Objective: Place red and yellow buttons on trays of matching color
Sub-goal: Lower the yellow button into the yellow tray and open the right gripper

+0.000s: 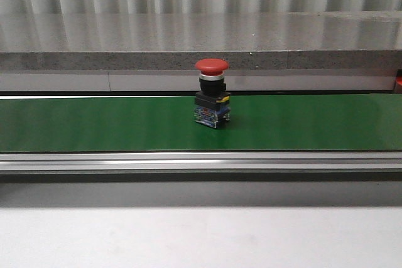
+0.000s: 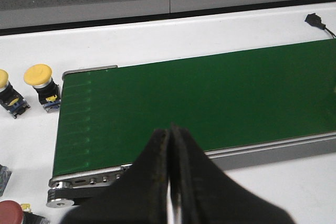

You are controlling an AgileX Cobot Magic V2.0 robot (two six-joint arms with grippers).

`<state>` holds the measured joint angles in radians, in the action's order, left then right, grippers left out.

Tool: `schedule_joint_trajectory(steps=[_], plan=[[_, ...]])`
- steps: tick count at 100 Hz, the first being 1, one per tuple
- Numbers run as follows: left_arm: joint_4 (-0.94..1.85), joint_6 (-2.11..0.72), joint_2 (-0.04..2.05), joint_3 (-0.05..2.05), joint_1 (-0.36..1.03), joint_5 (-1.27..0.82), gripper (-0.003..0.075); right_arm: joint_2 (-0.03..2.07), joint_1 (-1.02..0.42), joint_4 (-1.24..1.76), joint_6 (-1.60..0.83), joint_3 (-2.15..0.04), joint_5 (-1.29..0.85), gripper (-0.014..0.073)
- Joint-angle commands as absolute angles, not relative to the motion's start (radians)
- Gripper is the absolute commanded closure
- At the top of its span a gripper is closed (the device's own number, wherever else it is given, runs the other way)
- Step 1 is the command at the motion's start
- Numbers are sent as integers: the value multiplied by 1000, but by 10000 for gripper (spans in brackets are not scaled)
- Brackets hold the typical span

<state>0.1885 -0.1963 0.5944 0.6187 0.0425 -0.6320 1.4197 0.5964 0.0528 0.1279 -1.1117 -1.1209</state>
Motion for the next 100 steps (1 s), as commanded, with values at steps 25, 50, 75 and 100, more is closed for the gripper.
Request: schedule_joint_trajectory(steps=[25,50,75,100], plan=[[204,-199,595,646,49,-562,740,1427,608,89,129,-1076,-962,421],[204,-199,595,646,49,-562,740,1497,607,115,125,-1076,-929,421],[204,-199,595,646,49,-562,740,1558,605,134,124,-1076,-912,421],[204,-199,595,646,49,-562,740,1591,604,149,111,-1076,-907,417]])
